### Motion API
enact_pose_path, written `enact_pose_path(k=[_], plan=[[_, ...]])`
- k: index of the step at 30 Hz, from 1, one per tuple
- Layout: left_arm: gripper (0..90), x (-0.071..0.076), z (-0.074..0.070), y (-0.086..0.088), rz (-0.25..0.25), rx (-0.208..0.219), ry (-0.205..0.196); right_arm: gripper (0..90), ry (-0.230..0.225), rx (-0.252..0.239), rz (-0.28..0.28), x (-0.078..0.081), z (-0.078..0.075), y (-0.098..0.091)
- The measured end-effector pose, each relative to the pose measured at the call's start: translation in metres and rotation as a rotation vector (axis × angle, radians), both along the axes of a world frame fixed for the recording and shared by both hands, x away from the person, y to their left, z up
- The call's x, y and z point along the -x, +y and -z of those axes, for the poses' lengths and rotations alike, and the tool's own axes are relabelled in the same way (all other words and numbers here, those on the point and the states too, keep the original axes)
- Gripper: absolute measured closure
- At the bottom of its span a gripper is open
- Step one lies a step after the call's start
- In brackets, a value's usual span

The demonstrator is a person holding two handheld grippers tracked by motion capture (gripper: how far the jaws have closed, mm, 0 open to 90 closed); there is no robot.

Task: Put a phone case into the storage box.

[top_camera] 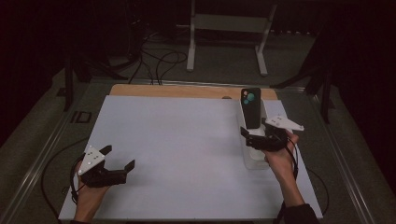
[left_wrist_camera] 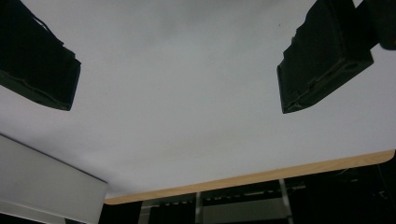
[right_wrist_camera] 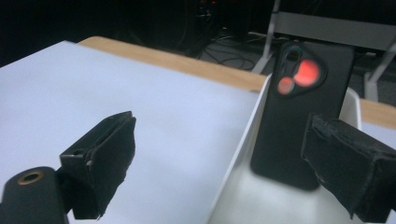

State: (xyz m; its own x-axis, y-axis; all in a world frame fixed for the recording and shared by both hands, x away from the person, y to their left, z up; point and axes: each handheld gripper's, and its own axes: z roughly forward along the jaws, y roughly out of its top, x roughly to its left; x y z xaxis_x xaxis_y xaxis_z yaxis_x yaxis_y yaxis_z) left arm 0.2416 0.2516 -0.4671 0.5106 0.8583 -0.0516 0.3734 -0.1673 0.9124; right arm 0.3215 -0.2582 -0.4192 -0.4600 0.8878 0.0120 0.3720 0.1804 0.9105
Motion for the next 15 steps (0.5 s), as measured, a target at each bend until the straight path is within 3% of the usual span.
enact_pose_path(k=[5, 15], plan=[[0.0, 0.001, -0.001, 0.002, 0.000, -0.003, -0.002, 9.7, -0.020, -0.018, -0.005, 0.028, 0.012, -0.008], [0.0, 0.005, -0.005, 0.005, 0.011, -0.001, -0.018, 9.7, -0.059, -0.037, -0.032, 0.062, 0.030, -0.014]])
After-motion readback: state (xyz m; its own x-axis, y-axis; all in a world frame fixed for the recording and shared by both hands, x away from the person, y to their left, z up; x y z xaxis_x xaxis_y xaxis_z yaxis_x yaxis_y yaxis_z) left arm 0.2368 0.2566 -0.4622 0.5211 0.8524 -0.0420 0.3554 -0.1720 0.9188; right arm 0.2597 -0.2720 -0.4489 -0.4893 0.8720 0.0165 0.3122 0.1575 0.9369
